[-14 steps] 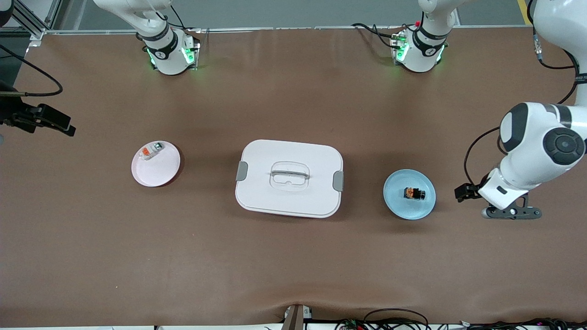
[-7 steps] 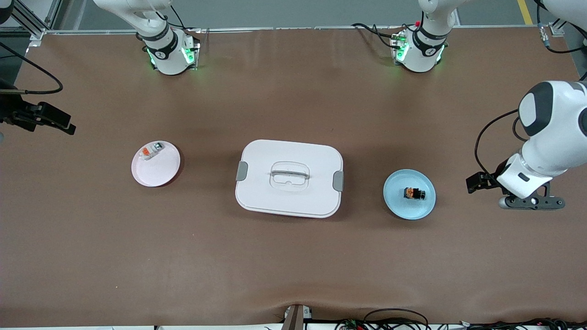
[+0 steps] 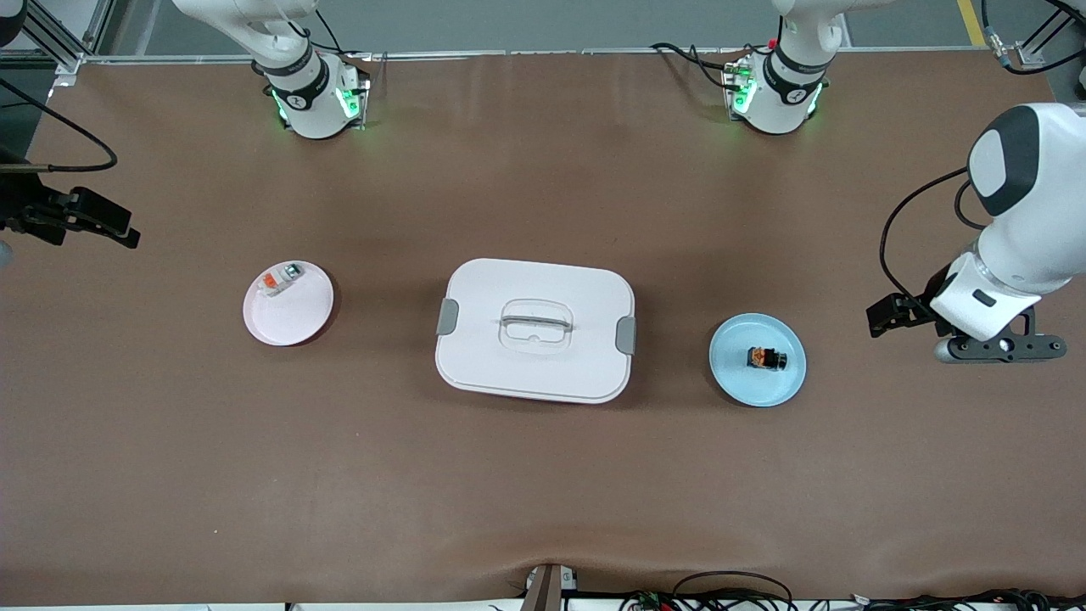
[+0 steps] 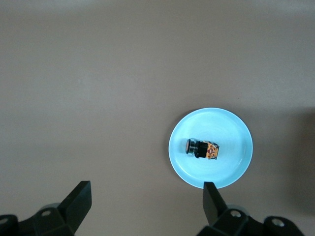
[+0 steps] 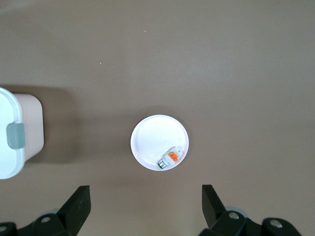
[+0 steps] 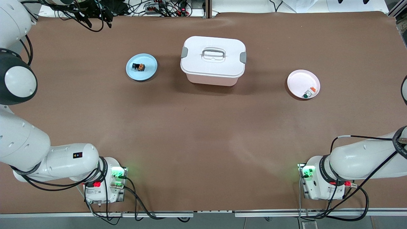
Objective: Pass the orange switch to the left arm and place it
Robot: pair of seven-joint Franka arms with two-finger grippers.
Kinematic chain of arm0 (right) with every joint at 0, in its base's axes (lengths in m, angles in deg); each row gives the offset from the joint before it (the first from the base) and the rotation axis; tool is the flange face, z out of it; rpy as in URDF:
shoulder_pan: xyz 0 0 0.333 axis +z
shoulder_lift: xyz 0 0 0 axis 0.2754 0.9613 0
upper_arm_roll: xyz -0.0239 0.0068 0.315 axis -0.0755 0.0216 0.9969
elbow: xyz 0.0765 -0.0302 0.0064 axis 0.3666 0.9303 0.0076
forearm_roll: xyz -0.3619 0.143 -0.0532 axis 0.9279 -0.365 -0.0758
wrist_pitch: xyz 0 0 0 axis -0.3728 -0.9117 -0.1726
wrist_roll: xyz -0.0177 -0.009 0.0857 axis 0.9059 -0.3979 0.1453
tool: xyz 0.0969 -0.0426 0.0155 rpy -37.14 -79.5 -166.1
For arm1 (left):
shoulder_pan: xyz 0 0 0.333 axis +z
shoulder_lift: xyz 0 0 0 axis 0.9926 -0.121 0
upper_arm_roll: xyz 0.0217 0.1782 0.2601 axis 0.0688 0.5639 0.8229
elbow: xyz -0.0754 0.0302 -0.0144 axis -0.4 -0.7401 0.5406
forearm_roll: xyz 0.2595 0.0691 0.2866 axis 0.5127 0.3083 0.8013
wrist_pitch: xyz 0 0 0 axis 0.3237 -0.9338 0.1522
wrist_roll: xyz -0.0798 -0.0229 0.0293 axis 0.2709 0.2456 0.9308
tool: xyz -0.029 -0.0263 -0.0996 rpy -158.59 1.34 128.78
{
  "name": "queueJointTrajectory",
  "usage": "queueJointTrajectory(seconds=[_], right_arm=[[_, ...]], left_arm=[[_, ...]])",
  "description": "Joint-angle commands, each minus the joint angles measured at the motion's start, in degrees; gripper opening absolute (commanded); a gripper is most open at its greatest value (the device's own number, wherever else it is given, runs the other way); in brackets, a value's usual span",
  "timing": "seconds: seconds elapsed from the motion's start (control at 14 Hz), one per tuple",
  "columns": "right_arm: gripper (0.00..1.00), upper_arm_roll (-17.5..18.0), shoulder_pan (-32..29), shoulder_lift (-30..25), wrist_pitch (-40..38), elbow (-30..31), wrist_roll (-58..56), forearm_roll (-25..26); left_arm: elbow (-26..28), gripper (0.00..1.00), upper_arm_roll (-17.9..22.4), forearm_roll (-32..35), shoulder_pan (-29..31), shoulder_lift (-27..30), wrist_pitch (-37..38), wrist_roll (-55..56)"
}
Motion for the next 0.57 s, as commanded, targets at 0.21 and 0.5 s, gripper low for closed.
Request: queueJointTrajectory(seconds=[0.21, 0.5], right_arm=[[1.00, 0.2, -0.5, -1.4, 0.6, 1.2, -2.0, 0.4], [1.00, 0.2, -0.6, -1.4, 0.6, 1.2, -1.8, 0.3]], left_arm=[[0.7, 1.00, 8.2, -3.4, -7.5, 5.7, 4.4, -1.3], [-1.5, 1.00, 8.6, -4.1, -7.9, 8.5, 8.4, -0.4]])
